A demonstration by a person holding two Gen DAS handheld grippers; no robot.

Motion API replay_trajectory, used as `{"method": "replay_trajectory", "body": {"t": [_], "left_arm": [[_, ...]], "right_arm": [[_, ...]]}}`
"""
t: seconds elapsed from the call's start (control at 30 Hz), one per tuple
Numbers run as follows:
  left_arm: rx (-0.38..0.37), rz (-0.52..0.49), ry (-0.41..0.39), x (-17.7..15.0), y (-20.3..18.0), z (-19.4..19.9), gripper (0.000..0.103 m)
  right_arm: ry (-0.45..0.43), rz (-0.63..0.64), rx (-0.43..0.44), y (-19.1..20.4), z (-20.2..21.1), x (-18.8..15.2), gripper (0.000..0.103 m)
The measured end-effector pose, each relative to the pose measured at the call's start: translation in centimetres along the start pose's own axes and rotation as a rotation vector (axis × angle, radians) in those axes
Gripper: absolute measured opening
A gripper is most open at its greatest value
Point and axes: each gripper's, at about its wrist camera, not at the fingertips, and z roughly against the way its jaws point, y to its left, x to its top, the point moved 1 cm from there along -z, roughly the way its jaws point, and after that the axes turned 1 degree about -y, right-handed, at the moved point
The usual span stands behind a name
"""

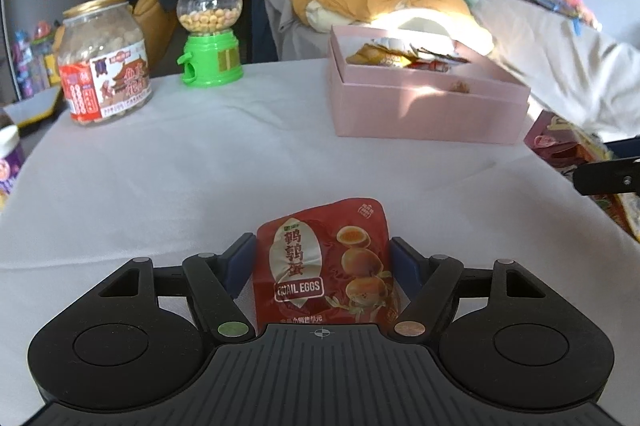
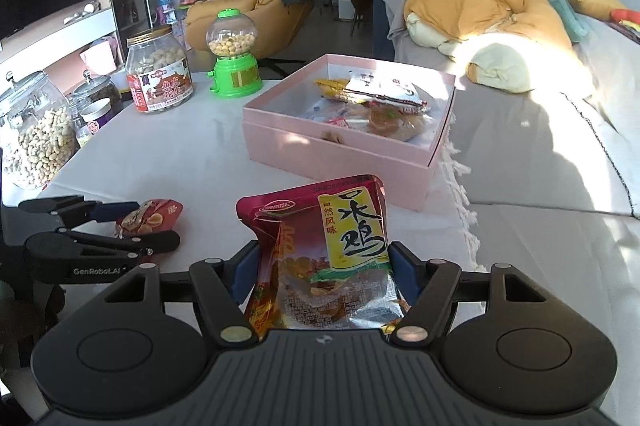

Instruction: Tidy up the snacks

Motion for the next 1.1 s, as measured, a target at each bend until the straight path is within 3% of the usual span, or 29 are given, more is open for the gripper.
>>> {"method": "replay_trajectory", "body": {"t": [0.1, 0.17, 0.3, 0.43, 0.53, 0.6, 0.7, 0.8, 0.9, 0.93, 1.0, 1.1], "left_arm": [[0.004, 0.024, -0.023, 0.2, 0.2, 0.7, 0.076], [-0.091, 0.071, -0.051, 1.7, 0.2, 1.3, 0.076], [-0.106, -0.035, -0.158, 8.2, -2.6, 1.5, 0.077], [-0.212, -0.004, -0.291, 15.0, -4.2, -1.2, 0.08], [-0.252, 0.077, -0.167, 17.8, -4.3, -6.7, 0.076], [-0.207, 0.123, -0.2, 17.7, -3.8, -7.8, 0.072], [-0.218, 0.175, -0.25, 16.6, -2.5, -6.9, 0.072], [-0.235, 0.24, -0.169, 14.3, -0.8, -5.4, 0.072], [-0.228, 0.243, -0.096, 10.5, 0.5, -3.1, 0.072], [-0.209, 0.245, -0.069, 9.2, 0.8, -2.5, 0.072], [-0.19, 0.266, -0.031, 7.2, 1.4, -1.7, 0.072], [-0.188, 0.29, -0.018, 5.4, 2.2, -0.7, 0.072]], "right_arm": [[-0.018, 0.008, 0.008, 0.0, 0.1, -0.6, 0.069], [-0.037, 0.017, 0.004, -0.1, 0.3, -0.9, 0.069], [-0.063, 0.038, 0.008, -0.1, 0.4, -1.6, 0.069], [-0.069, 0.041, 0.007, -0.2, 0.3, -2.3, 0.069], [-0.063, 0.034, 0.002, -0.3, 0.2, -2.7, 0.07], [-0.055, 0.031, -0.004, -0.5, 0.3, -3.0, 0.07], [-0.048, 0.037, -0.026, -0.9, 0.3, -3.5, 0.071], [-0.011, 0.027, -0.034, -1.6, -0.5, -3.8, 0.071], [0.01, 0.013, -0.043, -2.1, -1.0, -3.3, 0.07], [0.001, 0.01, -0.035, -2.2, -0.9, -2.7, 0.059], [-0.031, 0.012, -0.02, -2.3, -0.2, -0.8, 0.048], [-0.127, -0.003, -0.025, -2.7, 1.1, 4.3, 0.048]]}}
